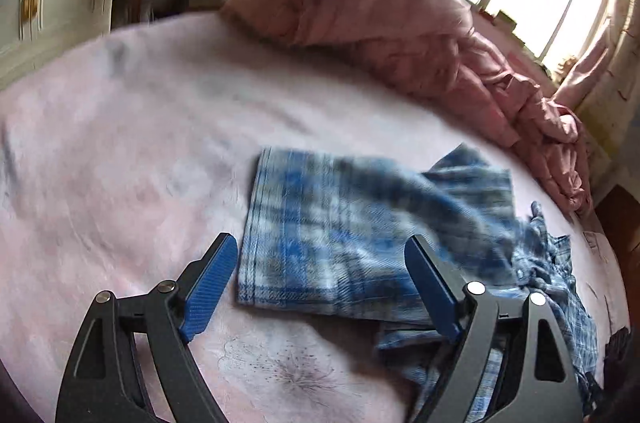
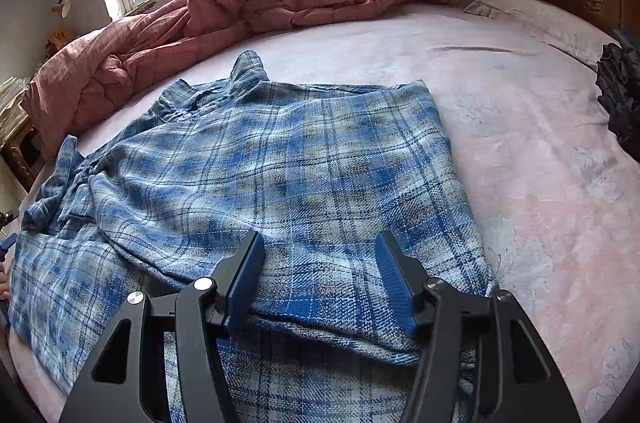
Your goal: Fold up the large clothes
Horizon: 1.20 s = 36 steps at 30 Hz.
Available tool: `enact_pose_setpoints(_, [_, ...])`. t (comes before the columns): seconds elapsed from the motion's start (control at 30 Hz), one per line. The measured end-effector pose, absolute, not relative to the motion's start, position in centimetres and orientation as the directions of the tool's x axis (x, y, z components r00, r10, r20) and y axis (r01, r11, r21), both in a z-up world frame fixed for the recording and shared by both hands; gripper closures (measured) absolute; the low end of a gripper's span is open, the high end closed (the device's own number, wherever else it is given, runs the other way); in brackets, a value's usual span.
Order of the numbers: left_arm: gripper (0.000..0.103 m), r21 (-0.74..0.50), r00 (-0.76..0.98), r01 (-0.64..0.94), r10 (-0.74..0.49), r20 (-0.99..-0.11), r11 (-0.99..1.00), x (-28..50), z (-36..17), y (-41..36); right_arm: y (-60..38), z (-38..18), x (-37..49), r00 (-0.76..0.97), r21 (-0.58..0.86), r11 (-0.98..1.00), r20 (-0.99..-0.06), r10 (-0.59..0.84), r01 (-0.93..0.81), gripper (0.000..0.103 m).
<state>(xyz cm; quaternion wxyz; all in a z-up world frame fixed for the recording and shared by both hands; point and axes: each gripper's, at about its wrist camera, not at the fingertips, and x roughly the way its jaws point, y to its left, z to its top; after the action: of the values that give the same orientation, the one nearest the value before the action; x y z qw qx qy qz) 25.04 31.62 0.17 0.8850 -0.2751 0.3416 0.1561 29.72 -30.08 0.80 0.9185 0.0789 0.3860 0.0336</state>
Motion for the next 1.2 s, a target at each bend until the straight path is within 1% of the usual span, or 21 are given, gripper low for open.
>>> enact_pose_setpoints(0.07, [0.020, -0.392, 0.695, -0.473, 0.061, -0.716, 0.789, 25.3, -0.8, 31.9, -30.1, 0.8, 29.7, 0.700, 0.173, 0.985, -0.704, 0.124, -0.001, 0.042])
enact_pose_setpoints(0.1, [0.026, -0.392, 0.700, -0.470, 0.063, -0.712, 0.791, 25.3, -0.8, 31.9, -30.1, 0.8, 29.7, 0.699, 0.174, 0.985, -0.704, 0.125, -0.001, 0.042])
enact_pose_setpoints(0.13, [0.054, -0.389, 0.706, -0.456, 0.060, -0.705, 0.800, 25.2, -0.8, 31.8, -30.0, 0.8, 29.7, 0.699, 0.172, 0.985, -0.704, 0.123, -0.001, 0.042])
enact_pose_setpoints(0.17, [0.072, -0.383, 0.699, -0.440, 0.042, -0.714, 0.812, 25.6, -1.0, 31.5, -30.0, 0.8, 29.8, 0.699, 0.171, 0.985, -0.704, 0.123, -0.001, 0.042])
enact_pose_setpoints(0.2, [0.099, -0.379, 0.683, -0.419, 0.012, -0.730, 0.825, 26.0, -1.4, 31.1, -30.0, 0.8, 29.7, 0.699, 0.171, 0.985, -0.704, 0.123, -0.001, 0.042])
enact_pose_setpoints(0.27, [0.099, -0.344, 0.702, -0.395, 0.038, -0.711, 0.852, 25.6, -0.7, 30.2, -30.1, 0.8, 29.7, 0.700, 0.171, 0.985, -0.704, 0.123, -0.002, 0.042])
enact_pose_setpoints(0.3, [0.099, -0.323, 0.738, -0.370, 0.065, -0.671, 0.871, 24.9, 0.6, 29.5, -30.0, 0.8, 29.6, 0.700, 0.170, 0.985, -0.703, 0.122, -0.001, 0.042])
enact_pose_setpoints(0.37, [0.099, -0.221, 0.809, -0.322, 0.147, -0.569, 0.921, 23.4, 3.6, 26.9, -29.9, 0.8, 29.7, 0.701, 0.168, 0.986, -0.703, 0.121, -0.001, 0.042])
enact_pose_setpoints(0.43, [0.099, -0.159, 0.876, -0.233, 0.136, -0.464, 0.960, 21.7, 6.8, 23.6, -29.9, 0.8, 29.7, 0.701, 0.164, 0.987, -0.704, 0.118, -0.002, 0.042])
enact_pose_setpoints(0.5, [0.099, -0.167, 0.921, -0.120, 0.047, -0.386, 0.979, 20.3, 9.4, 20.3, -29.9, 0.8, 29.6, 0.701, 0.166, 0.986, -0.703, 0.119, -0.001, 0.042])
enact_pose_setpoints(0.6, [0.099, -0.184, 0.941, 0.069, -0.126, -0.316, 0.980, 19.4, 11.6, 14.7, -29.8, 0.9, 29.6, 0.703, 0.164, 0.986, -0.701, 0.116, 0.000, 0.042])
enact_pose_setpoints(0.7, [0.099, -0.144, 0.904, 0.223, -0.260, -0.340, 0.964, 19.6, 11.5, 8.2, -29.8, 1.0, 29.5, 0.708, 0.162, 0.987, -0.698, 0.111, 0.005, 0.042])
enact_pose_setpoints(0.73, [0.098, -0.156, 0.882, 0.266, -0.305, -0.359, 0.951, 19.8, 11.0, 6.2, -29.9, 1.1, 29.5, 0.710, 0.163, 0.987, -0.696, 0.110, 0.006, 0.042])
enact_pose_setpoints(0.77, [0.098, -0.180, 0.854, 0.306, -0.353, -0.383, 0.935, 20.1, 10.4, 4.6, -30.0, 1.1, 29.3, 0.713, 0.167, 0.986, -0.692, 0.111, 0.008, 0.042])
enact_pose_setpoints(0.8, [0.094, -0.210, 0.814, 0.345, -0.403, -0.418, 0.915, 20.6, 9.5, 3.0, -30.1, 1.2, 29.2, 0.716, 0.173, 0.985, -0.689, 0.115, 0.008, 0.042])
enact_pose_setpoints(0.87, [0.081, -0.213, 0.758, 0.379, -0.435, -0.487, 0.900, 21.6, 7.3, 0.7, -30.4, 1.4, 28.9, 0.728, 0.186, 0.982, -0.675, 0.122, 0.007, 0.042])
enact_pose_setpoints(0.93, [0.038, -0.143, 0.743, 0.379, -0.392, -0.542, 0.914, 21.7, 5.3, -0.4, -30.7, 2.0, 28.1, 0.756, 0.206, 0.979, -0.641, 0.133, 0.002, 0.042])
enact_pose_setpoints(0.97, [0.031, -0.099, 0.758, 0.359, -0.352, -0.549, 0.928, 21.4, 4.7, -0.5, -30.8, 2.3, 27.7, 0.767, 0.215, 0.977, -0.624, 0.147, -0.013, 0.042])
enact_pose_setpoints(1.07, [0.027, -0.055, 0.799, 0.308, -0.289, -0.528, 0.950, 20.5, 3.9, 1.2, -30.2, 3.1, 26.6, 0.786, 0.213, 0.974, -0.589, 0.188, -0.074, 0.042])
enact_pose_setpoints(1.13, [0.014, -0.059, 0.836, 0.257, -0.253, -0.487, 0.964, 19.6, 4.0, 3.3, -29.0, 3.6, 26.0, 0.796, 0.174, 0.977, -0.572, 0.201, -0.122, 0.042])
enact_pose_setpoints(1.2, [0.010, -0.104, 0.863, 0.201, -0.226, -0.452, 0.974, 19.2, 4.1, 5.8, -27.4, 4.1, 25.3, 0.797, 0.141, 0.974, -0.560, 0.226, -0.177, 0.042])
